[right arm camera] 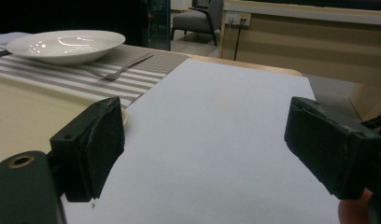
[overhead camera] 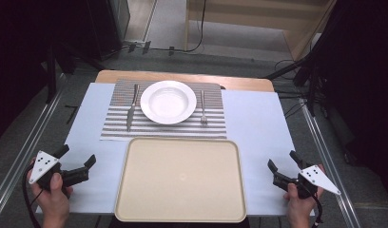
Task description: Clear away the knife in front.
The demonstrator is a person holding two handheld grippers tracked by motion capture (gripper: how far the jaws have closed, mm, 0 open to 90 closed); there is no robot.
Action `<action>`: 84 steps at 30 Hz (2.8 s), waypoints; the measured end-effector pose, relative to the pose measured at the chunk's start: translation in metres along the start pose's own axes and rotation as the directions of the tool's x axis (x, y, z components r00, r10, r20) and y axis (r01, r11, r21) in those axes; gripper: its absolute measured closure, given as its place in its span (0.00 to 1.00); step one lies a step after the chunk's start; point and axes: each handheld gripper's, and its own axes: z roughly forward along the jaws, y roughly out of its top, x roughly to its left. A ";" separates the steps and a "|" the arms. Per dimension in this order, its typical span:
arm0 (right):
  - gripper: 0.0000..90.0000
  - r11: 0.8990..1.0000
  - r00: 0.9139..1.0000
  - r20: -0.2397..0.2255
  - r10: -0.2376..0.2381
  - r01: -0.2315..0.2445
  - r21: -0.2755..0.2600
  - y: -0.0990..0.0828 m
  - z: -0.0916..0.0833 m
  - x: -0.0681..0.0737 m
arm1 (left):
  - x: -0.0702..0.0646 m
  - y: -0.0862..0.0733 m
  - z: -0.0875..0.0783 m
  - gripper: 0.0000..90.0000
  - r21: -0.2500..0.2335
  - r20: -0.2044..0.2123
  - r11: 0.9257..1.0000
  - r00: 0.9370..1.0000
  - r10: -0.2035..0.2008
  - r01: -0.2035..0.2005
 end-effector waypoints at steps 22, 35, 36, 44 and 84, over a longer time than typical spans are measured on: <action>0.15 1.000 1.000 0.006 -0.003 0.003 -0.004 -0.001 -0.001 0.002 | -0.031 0.050 0.028 0.00 0.022 0.106 0.999 0.994 0.022 -0.024; 0.15 1.000 1.000 0.006 -0.019 0.019 -0.010 -0.001 -0.001 0.004 | -0.046 0.085 0.067 0.00 0.059 0.145 0.995 0.987 0.069 -0.078; 0.15 1.000 1.000 0.004 -0.018 0.019 -0.012 -0.001 -0.001 0.003 | -0.046 0.087 0.069 0.00 0.061 0.150 0.995 0.986 0.071 -0.081; 0.15 1.000 1.000 0.002 -0.023 0.023 -0.009 -0.001 -0.001 0.004 | -0.052 0.101 0.095 0.00 0.087 0.165 0.992 0.983 0.076 -0.091; 0.15 1.000 1.000 0.012 -0.025 0.025 0.006 -0.002 0.001 0.004 | -0.019 0.139 0.206 0.04 0.336 0.110 0.942 0.993 -0.036 -0.004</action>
